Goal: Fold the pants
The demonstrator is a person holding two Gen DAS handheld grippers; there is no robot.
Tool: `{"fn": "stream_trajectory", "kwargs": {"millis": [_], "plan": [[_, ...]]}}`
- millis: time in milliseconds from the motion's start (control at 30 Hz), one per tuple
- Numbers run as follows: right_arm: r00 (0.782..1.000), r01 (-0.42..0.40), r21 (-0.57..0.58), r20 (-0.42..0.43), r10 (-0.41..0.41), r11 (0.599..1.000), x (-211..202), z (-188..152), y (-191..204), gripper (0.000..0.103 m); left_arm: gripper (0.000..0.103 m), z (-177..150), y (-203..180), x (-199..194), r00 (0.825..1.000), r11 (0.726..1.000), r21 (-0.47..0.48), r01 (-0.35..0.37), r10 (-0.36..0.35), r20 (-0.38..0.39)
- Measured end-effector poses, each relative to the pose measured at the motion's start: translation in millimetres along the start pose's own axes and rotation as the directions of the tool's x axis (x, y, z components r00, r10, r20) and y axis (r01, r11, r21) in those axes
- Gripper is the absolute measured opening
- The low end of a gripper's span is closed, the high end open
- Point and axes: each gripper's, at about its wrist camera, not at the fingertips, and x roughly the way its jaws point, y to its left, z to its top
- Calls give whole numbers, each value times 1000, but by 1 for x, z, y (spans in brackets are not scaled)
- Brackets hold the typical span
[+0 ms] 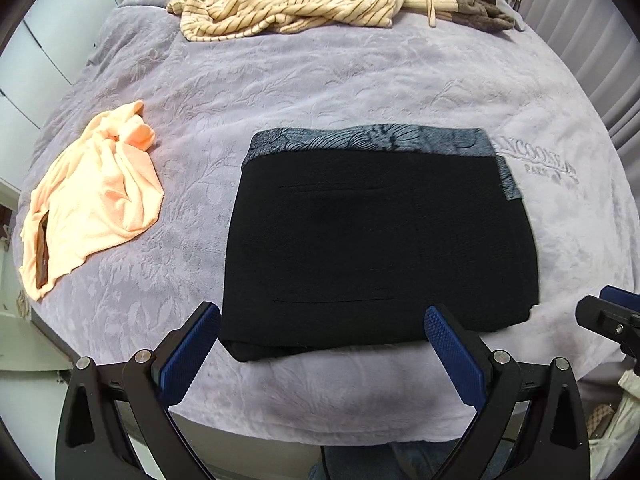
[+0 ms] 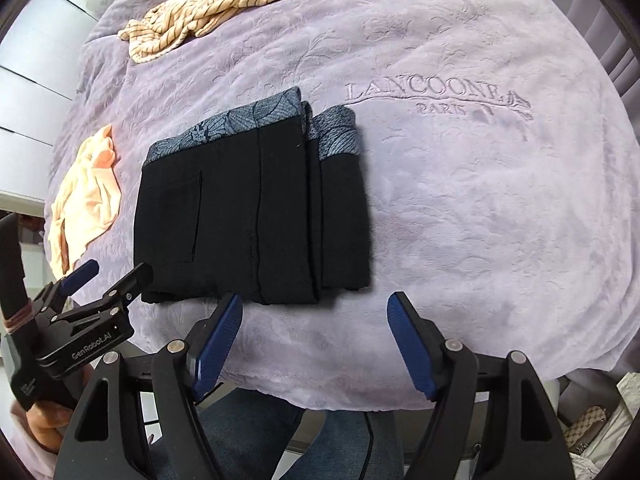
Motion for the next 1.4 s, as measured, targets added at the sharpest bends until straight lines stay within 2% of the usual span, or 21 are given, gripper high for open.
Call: {"fn": "stream_trajectory", "kwargs": {"millis": [200,400,700,833,1400], "plan": [[999,14,-43,31,-13,999,-19,-1,2,78,102,-8,-6,-30,999,1000,-12,-26,26,26],[999,10,-67,49,-7,998,-30,-1,10,78,102,-8,17,-39,998,997,-61,-47,49,30],[996,36,-90,84,-29,995,-58,-1,28,78,102,11,21,-69,996,996,-86,-32,39,79],[991,53,-79,126,-42,995,-72,2,37,80,102,16,23,-81,994,996,-86,-37,45,97],[984,122,-88,138,-109,989,-74,-1,49,80,102,18,25,-85,992,997,-62,-51,58,111]]}}
